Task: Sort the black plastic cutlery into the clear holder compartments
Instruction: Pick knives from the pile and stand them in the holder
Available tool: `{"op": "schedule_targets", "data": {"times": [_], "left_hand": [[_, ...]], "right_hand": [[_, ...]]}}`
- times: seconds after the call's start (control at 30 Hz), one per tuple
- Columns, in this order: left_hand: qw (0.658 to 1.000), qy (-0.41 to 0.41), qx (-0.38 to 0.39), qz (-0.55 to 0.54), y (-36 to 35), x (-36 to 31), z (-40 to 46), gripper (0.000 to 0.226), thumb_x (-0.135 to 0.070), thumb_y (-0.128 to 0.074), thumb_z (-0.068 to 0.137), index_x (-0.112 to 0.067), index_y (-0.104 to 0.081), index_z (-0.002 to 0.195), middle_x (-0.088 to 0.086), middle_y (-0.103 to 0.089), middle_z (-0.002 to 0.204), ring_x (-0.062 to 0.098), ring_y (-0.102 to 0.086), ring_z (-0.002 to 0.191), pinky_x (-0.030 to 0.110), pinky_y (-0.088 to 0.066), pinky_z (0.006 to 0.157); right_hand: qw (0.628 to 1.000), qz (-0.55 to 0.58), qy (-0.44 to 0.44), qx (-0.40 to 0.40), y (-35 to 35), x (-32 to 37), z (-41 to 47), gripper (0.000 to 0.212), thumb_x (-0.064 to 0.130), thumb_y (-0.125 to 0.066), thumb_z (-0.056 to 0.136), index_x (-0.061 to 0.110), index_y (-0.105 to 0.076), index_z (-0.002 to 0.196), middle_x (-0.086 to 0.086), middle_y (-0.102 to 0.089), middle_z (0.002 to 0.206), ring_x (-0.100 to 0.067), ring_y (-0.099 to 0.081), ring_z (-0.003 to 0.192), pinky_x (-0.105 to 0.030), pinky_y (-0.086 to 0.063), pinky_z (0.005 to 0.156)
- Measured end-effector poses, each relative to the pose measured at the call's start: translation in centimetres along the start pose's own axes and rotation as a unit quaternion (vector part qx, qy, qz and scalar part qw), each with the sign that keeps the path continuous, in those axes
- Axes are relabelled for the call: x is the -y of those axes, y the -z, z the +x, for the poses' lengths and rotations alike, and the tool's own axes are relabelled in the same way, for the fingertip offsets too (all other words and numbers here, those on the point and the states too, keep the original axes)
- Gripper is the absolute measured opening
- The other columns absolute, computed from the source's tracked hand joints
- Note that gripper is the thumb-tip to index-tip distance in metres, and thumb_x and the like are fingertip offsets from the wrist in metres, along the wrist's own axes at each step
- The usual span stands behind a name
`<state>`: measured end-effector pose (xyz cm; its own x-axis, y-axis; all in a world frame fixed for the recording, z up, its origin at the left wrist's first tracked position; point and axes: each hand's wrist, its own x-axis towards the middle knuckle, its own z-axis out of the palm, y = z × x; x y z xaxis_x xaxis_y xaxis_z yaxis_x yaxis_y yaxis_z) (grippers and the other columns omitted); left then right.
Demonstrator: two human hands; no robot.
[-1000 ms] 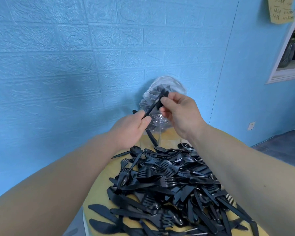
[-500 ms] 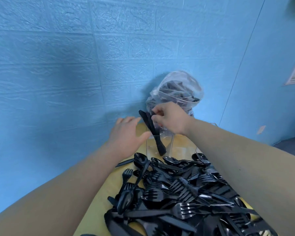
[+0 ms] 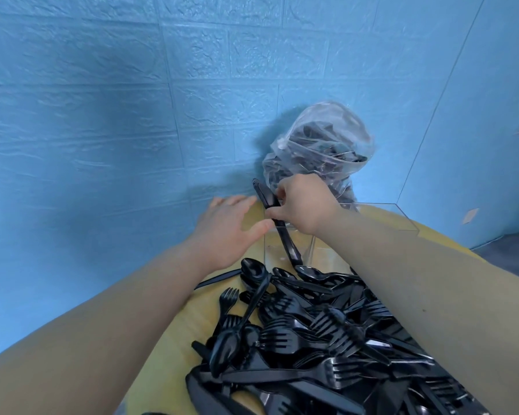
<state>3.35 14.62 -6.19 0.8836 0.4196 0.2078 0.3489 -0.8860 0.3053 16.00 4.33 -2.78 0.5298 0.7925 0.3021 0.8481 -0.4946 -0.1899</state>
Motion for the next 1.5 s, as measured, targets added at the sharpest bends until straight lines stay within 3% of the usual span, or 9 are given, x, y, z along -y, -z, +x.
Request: {"op": "schedule_targets", "data": {"times": [0.27,0.63,0.87,1.03,1.17,1.27,1.37,1.43,1.5], "left_hand": [[1.0,-0.009,-0.002,-0.007,-0.3,0.3,0.3,0.077,-0.069,-0.032,0.085,-0.027,-0.026,0.149,-0.003,-0.035,0.151,0.025,-0.026,0.138,0.046,-0.026,0.112],[1.0,0.014,-0.016,-0.014,0.3,-0.3,-0.9,0.072,-0.061,-0.039,0.089,-0.022,-0.028,0.149,0.0,-0.034,0.151,0.025,-0.023,0.138,0.041,-0.023,0.113],[1.0,0.004,-0.016,-0.021,1.5,-1.6,-5.3,0.071,-0.062,-0.041,0.088,-0.026,-0.028,0.148,-0.002,-0.037,0.149,0.024,-0.027,0.137,0.042,-0.026,0.113],[1.0,-0.004,-0.016,-0.024,1.9,-3.2,-11.0,0.061,-0.055,-0.048,0.09,-0.03,-0.035,0.145,-0.002,-0.04,0.147,0.022,-0.029,0.135,0.037,-0.023,0.112],[0.999,-0.004,-0.021,-0.037,1.6,-3.1,-16.0,0.05,-0.053,-0.05,0.09,-0.034,-0.047,0.136,-0.006,-0.048,0.139,0.02,-0.036,0.129,0.038,-0.029,0.109],[0.999,-0.001,-0.041,-0.036,1.3,-2.5,-19.5,0.037,-0.042,-0.056,0.091,-0.032,-0.058,0.127,-0.009,-0.053,0.133,0.018,-0.04,0.125,0.035,-0.031,0.107],[0.997,0.015,-0.06,-0.047,0.8,-1.4,-22.4,0.03,-0.033,-0.061,0.09,-0.029,-0.064,0.119,-0.01,-0.056,0.128,0.017,-0.042,0.123,0.033,-0.032,0.104],[0.997,0.014,-0.063,-0.045,0.4,-0.6,-23.7,0.033,-0.037,-0.064,0.087,-0.03,-0.063,0.12,-0.009,-0.055,0.128,0.018,-0.042,0.123,0.032,-0.031,0.104],[0.999,0.031,-0.015,-0.038,0.3,-0.2,-24.9,0.052,-0.054,-0.061,0.08,-0.031,-0.058,0.127,-0.01,-0.05,0.135,0.017,-0.036,0.128,0.031,-0.027,0.107]], "right_hand": [[0.999,0.029,0.009,-0.038,0.0,0.0,-0.4,0.023,0.032,-0.07,0.079,0.015,-0.055,0.08,-0.005,-0.064,0.079,-0.024,-0.056,0.076,-0.033,-0.046,0.067],[0.999,0.033,0.037,-0.021,0.7,-0.6,-1.2,0.038,0.04,-0.067,0.083,0.012,-0.068,0.109,-0.006,-0.07,0.093,-0.021,-0.062,0.088,-0.026,-0.043,0.075],[0.995,0.075,0.036,-0.055,3.1,0.5,-6.4,0.027,0.034,-0.068,0.084,0.013,-0.068,0.102,0.005,-0.063,0.081,-0.017,-0.06,0.081,-0.025,-0.04,0.071],[0.994,0.103,0.039,-0.024,4.5,2.3,-12.7,0.026,0.031,-0.069,0.085,0.014,-0.067,0.104,0.003,-0.067,0.088,-0.014,-0.06,0.083,-0.026,-0.047,0.079],[0.994,0.092,0.05,-0.01,4.7,3.7,-17.5,0.023,0.031,-0.066,0.087,0.018,-0.066,0.106,0.008,-0.06,0.085,-0.012,-0.058,0.083,-0.018,-0.043,0.067],[0.993,0.104,0.059,0.009,4.3,4.9,-20.7,0.02,0.027,-0.065,0.087,0.016,-0.069,0.103,0.007,-0.061,0.082,-0.015,-0.061,0.083,-0.029,-0.049,0.078],[0.991,0.108,0.079,0.017,3.8,6.2,-23.5,0.017,0.032,-0.066,0.086,0.018,-0.07,0.096,0.009,-0.063,0.079,-0.013,-0.06,0.078,-0.031,-0.05,0.078],[0.99,0.089,0.095,0.048,3.4,7.1,-24.9,0.024,0.041,-0.064,0.086,0.021,-0.069,0.098,0.008,-0.066,0.085,-0.014,-0.059,0.08,-0.03,-0.05,0.077],[0.989,0.034,0.126,0.072,2.6,8.0,-26.0,0.034,0.051,-0.061,0.085,0.024,-0.067,0.103,0.007,-0.065,0.091,-0.014,-0.05,0.087,-0.029,-0.045,0.076]]}}
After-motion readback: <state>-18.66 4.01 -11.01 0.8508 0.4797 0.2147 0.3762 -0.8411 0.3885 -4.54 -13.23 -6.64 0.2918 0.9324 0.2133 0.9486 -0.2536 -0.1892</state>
